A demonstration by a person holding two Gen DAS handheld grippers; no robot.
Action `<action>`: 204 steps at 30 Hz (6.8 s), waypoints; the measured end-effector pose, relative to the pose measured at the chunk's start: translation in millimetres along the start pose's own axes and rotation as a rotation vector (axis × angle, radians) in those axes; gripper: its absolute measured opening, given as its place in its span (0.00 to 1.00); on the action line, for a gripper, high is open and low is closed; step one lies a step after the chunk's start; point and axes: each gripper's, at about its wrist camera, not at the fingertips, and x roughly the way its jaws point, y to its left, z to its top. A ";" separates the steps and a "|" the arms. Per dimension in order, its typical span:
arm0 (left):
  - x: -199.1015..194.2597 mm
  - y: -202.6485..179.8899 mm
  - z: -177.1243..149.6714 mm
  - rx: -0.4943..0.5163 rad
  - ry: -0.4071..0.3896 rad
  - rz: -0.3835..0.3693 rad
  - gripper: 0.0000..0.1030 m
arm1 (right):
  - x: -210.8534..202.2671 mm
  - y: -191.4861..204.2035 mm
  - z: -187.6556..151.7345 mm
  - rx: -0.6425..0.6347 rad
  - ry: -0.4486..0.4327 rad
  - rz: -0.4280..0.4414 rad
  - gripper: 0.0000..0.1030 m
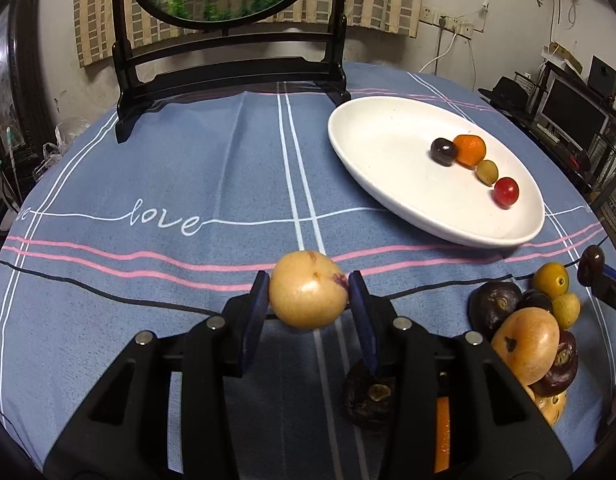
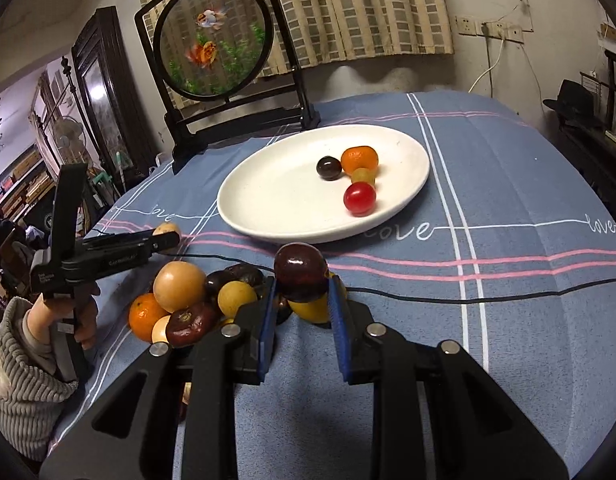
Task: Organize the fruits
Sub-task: 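Grasp a dark purple plum with the right tool while the left tool holds the beige fruit, then release the beige fruit onto the plate with the left tool while the right tool carries the plum over, then lower the plum onto the plate and open the right tool, then grasp another tan round fruit with the left tool and lift it toward the plate, then release the tan fruit onto the plate with the left tool while the right tool places a yellow fruit there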
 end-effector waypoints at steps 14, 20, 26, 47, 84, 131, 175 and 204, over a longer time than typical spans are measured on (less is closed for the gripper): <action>8.9 -69.6 71.4 0.122 -0.069 -0.013 0.43 | 45.6 4.1 70.1 -0.037 0.030 0.002 0.25; 39.7 -69.0 73.5 0.121 -0.019 -0.023 0.56 | 81.3 6.4 82.7 -0.065 0.062 -0.005 0.25; 41.6 -59.4 72.0 0.085 -0.005 -0.049 0.58 | 59.1 -1.6 59.7 -0.083 0.148 0.044 0.25; 24.6 -55.0 74.9 0.076 -0.043 -0.045 0.64 | 56.3 -7.4 70.1 -0.001 0.068 0.048 0.23; -25.4 -10.9 7.1 -0.072 -0.043 -0.045 0.83 | 3.0 -24.7 35.5 0.113 -0.049 -0.001 0.57; 15.9 19.4 24.8 0.008 -0.054 0.148 0.92 | -9.7 -35.7 1.9 0.221 0.031 -0.017 0.92; -15.2 14.8 0.5 -0.074 -0.026 -0.026 0.46 | 17.9 -3.9 -8.1 -0.045 0.087 -0.100 0.58; 24.2 -80.3 66.5 0.116 -0.006 -0.060 0.46 | 47.4 -15.9 81.7 0.019 0.027 -0.034 0.40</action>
